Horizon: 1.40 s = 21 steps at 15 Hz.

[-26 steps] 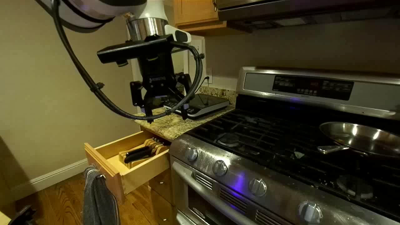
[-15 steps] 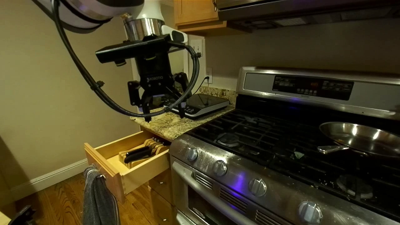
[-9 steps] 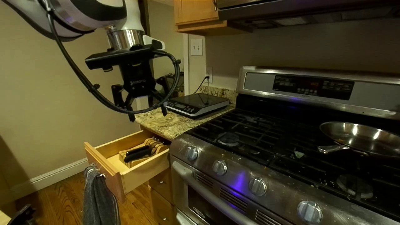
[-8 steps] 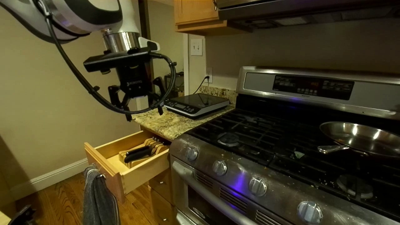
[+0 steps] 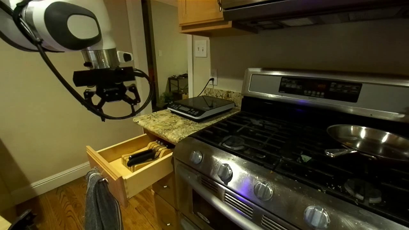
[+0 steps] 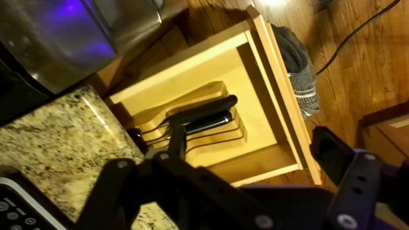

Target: Close the left drawer

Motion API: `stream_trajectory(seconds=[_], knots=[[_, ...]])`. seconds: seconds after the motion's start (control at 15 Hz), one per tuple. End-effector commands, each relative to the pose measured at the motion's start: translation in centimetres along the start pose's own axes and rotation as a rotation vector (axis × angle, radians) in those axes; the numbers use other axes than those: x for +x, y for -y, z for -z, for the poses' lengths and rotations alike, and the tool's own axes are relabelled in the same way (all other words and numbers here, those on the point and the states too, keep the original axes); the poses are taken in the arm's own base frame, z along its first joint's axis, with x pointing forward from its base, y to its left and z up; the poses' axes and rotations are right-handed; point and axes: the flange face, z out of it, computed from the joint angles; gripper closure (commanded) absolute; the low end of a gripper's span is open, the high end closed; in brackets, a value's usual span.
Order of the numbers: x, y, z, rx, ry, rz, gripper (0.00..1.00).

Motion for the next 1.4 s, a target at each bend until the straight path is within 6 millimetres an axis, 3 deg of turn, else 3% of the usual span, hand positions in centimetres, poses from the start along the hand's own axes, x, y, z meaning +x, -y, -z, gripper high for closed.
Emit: stream_trajectory(seconds=[0.0,0.53,1.07,1.33], knots=[[0.6,0.7,-0.3,0.020,-0.005,0.039,0.00],[1.2,1.7,-1.2,0.039,-0.005,0.101,0.00],[4.9,8.3,-6.3,0.026,0.075,0.216,0.00],[6.4,11.3,-7.9,-0.016,0.047,0.237,0.00]])
